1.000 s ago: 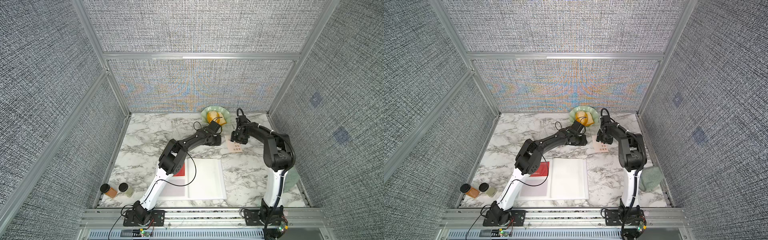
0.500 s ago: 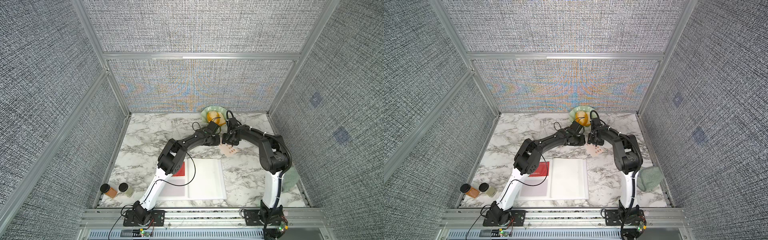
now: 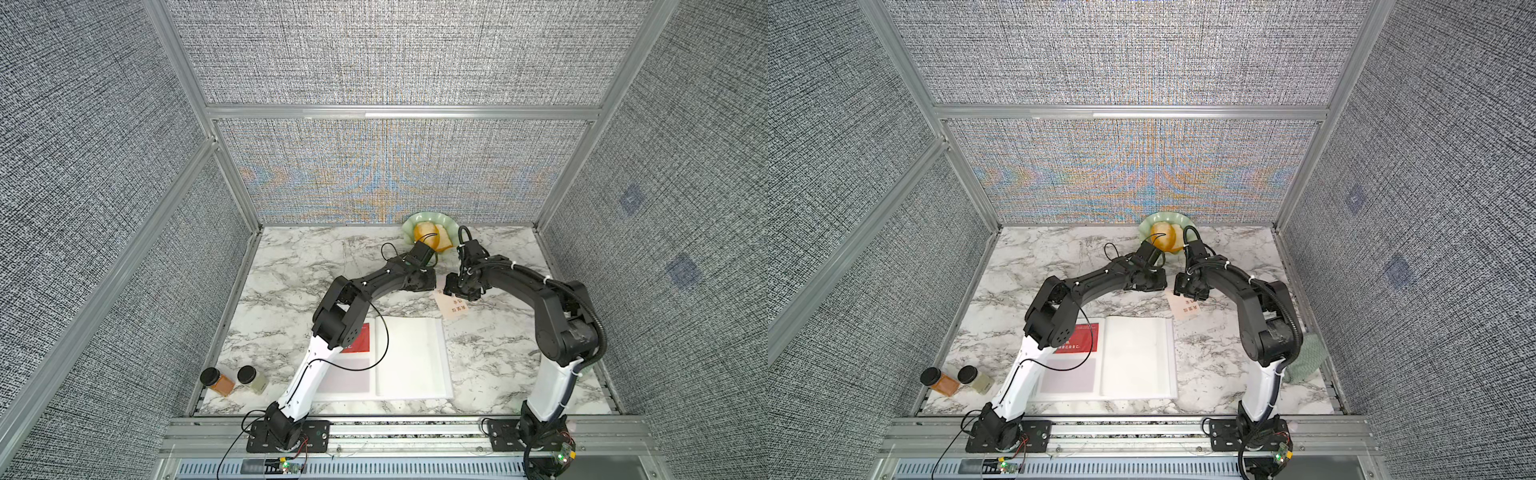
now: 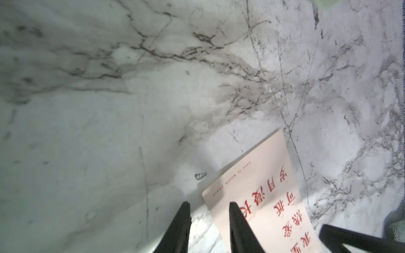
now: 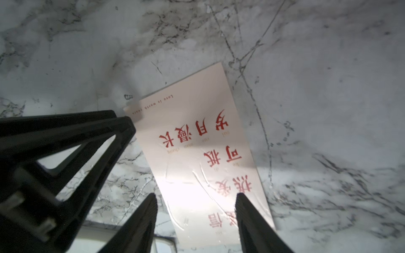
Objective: Place the photos into the photo albums
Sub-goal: Pick up the photo at the center of the board.
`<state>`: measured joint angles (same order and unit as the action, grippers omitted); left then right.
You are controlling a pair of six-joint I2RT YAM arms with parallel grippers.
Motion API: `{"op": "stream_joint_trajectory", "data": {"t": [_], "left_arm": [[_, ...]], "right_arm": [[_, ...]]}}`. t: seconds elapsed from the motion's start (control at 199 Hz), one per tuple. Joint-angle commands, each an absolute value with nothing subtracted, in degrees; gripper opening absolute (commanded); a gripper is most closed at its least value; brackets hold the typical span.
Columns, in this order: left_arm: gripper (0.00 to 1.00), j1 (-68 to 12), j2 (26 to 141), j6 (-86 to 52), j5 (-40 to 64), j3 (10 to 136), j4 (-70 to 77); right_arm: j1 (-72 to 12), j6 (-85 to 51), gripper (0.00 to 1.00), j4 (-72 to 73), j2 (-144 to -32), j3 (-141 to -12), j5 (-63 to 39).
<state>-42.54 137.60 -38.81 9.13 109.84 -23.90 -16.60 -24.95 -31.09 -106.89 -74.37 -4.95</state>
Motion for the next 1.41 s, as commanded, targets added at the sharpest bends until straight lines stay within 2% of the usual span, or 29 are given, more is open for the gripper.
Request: {"op": "stream_joint_trajectory", "data": {"t": [0.0, 0.307, 0.609, 1.405], "left_arm": [[0.34, -42.53, 134.95, -37.75, 8.88, 107.16, -24.26], [0.34, -43.94, 132.76, -39.84, 13.35, 103.14, -22.02], [0.33, -44.56, 133.28, -42.43, 15.01, 101.8, -20.57], [0.31, -44.43, 134.68, -43.46, 16.19, 102.0, -20.4]], "right_arm": [[-15.31, -24.16, 0.61, -32.34, -105.31, -72.86, -1.87], [-12.48, -20.51, 0.61, -31.78, -109.19, -72.09, -2.31], [-16.4, -19.86, 0.61, -32.4, -112.18, -74.2, -2.2], [-17.67, -22.57, 0.61, -28.93, -109.78, -72.8, -8.86]]}}
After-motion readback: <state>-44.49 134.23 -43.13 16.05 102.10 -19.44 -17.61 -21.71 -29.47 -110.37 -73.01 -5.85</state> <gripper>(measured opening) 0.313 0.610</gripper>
